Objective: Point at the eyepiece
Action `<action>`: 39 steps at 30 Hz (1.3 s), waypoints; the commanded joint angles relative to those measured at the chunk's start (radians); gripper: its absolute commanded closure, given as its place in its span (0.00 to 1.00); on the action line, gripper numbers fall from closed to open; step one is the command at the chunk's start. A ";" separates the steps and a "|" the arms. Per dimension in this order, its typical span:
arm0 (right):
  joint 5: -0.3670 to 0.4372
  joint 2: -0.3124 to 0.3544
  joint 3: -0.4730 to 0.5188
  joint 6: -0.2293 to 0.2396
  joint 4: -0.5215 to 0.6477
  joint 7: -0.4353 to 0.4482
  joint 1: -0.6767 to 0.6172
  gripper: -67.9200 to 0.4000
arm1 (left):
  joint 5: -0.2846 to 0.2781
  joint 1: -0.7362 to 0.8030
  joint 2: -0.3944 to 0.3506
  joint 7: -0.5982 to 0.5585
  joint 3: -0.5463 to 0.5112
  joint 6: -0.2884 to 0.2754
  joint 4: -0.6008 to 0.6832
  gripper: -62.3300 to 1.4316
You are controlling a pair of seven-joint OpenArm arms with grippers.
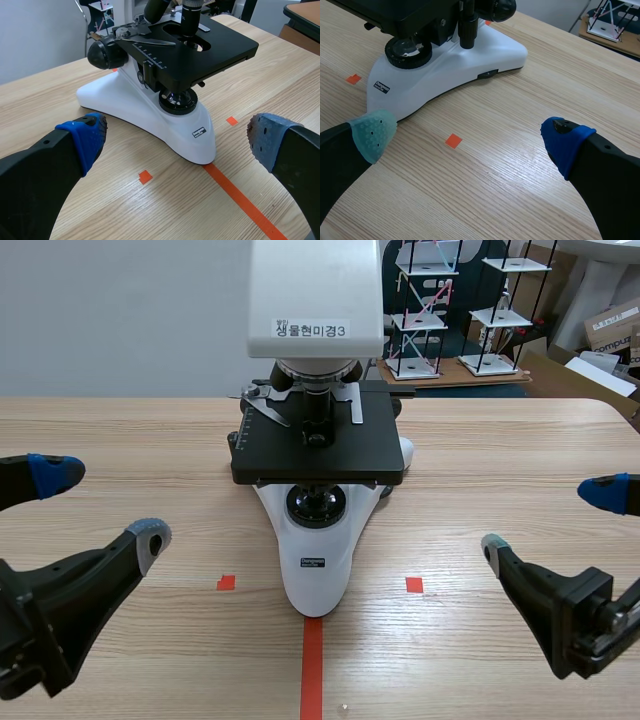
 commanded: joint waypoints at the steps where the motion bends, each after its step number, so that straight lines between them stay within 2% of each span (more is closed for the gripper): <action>1: 0.013 0.010 0.006 -0.003 0.014 0.014 -0.002 0.05 | -0.006 0.007 0.002 0.005 -0.006 -0.001 0.023 0.05; 9: -0.024 0.010 0.006 -0.003 0.014 0.012 -0.002 0.05 | -0.002 0.007 0.003 0.000 -0.006 -0.001 0.023 0.05; 26: -0.023 0.011 0.006 -0.003 0.014 0.017 0.001 0.07 | -0.002 0.005 0.003 0.000 -0.006 -0.001 0.023 0.05; 29: -0.024 0.018 0.007 -0.005 0.014 0.027 0.003 0.21 | -0.002 0.005 0.003 0.000 -0.006 -0.001 0.023 0.05; 34: -0.022 0.060 0.007 -0.004 0.014 0.091 0.016 0.56 | 0.001 0.005 0.002 -0.002 -0.006 -0.001 0.023 0.05; 39: -0.021 0.099 0.008 -0.007 0.014 0.087 0.087 0.76 | 0.001 0.005 0.003 -0.002 -0.006 -0.001 0.023 0.05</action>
